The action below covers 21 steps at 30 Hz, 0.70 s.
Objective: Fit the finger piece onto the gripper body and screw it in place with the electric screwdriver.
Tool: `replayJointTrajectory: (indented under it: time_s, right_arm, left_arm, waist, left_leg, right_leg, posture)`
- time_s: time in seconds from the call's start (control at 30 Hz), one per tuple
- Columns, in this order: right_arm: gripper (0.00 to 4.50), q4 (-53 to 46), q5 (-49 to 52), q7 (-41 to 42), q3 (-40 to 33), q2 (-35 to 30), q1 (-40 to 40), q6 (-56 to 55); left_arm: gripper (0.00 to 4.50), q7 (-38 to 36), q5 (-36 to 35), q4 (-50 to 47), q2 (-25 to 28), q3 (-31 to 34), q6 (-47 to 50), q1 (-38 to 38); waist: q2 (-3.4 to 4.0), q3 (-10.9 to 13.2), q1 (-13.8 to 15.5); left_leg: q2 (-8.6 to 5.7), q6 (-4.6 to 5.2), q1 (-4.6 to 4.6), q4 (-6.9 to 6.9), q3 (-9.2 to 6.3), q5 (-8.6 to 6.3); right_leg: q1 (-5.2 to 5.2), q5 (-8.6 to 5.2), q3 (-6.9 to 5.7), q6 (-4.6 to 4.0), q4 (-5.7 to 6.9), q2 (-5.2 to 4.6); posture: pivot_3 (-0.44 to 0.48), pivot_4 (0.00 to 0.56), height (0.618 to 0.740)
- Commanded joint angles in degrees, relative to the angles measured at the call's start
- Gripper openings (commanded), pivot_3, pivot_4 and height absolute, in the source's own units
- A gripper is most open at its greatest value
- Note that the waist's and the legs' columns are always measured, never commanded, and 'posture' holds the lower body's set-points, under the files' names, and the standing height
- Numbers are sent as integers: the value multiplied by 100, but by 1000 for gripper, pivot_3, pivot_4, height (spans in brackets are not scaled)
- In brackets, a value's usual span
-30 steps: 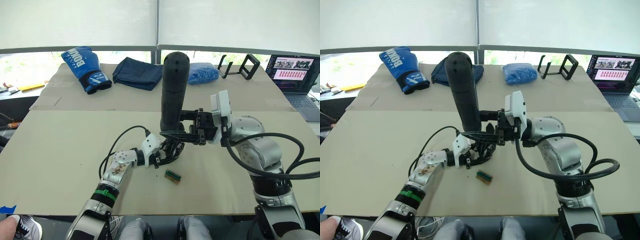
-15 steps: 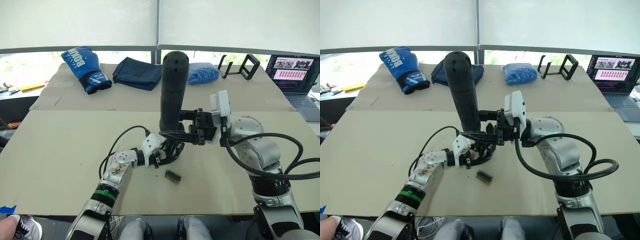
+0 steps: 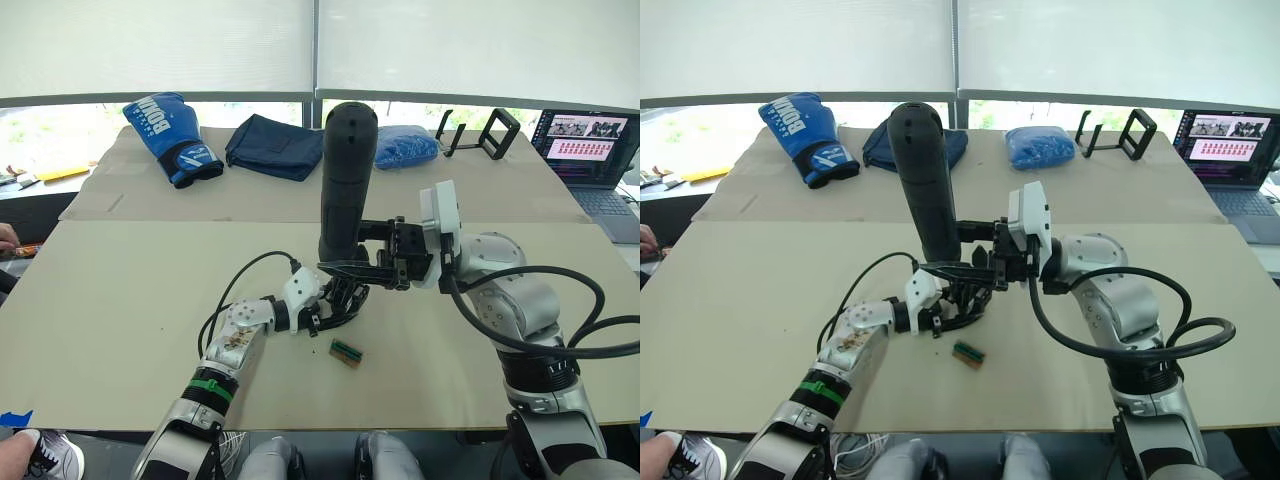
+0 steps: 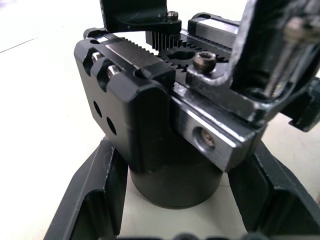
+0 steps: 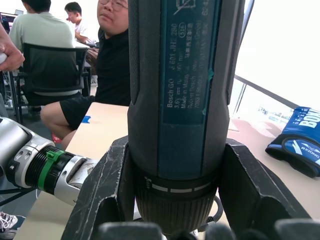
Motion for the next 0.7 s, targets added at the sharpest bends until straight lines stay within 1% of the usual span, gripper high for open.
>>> replayJointTrajectory:
  time_s: [0.03, 0.7]
  right_arm:
    - [1907, -143, 45, -24, -98, 45, -19, -195]
    - [1907, -188, -4, -5, 11, 1, -56, -174]
  left_arm:
    - [2304, -47, 39, 86, -36, -132, 112, 116]
    - [2304, -42, 37, 70, -44, -137, 129, 110]
  waist:
    - [0, 0, 0]
    - [0, 0, 4]
  left_leg:
    - [0, 0, 0, 0, 0, 0]
    - [0, 0, 2, 1, -1, 0]
  right_leg:
    - [0, 0, 0, 0, 0, 0]
    - [2, 0, 0, 0, 0, 0]
  posture:
    - [0, 150, 740]
    - [0, 150, 740]
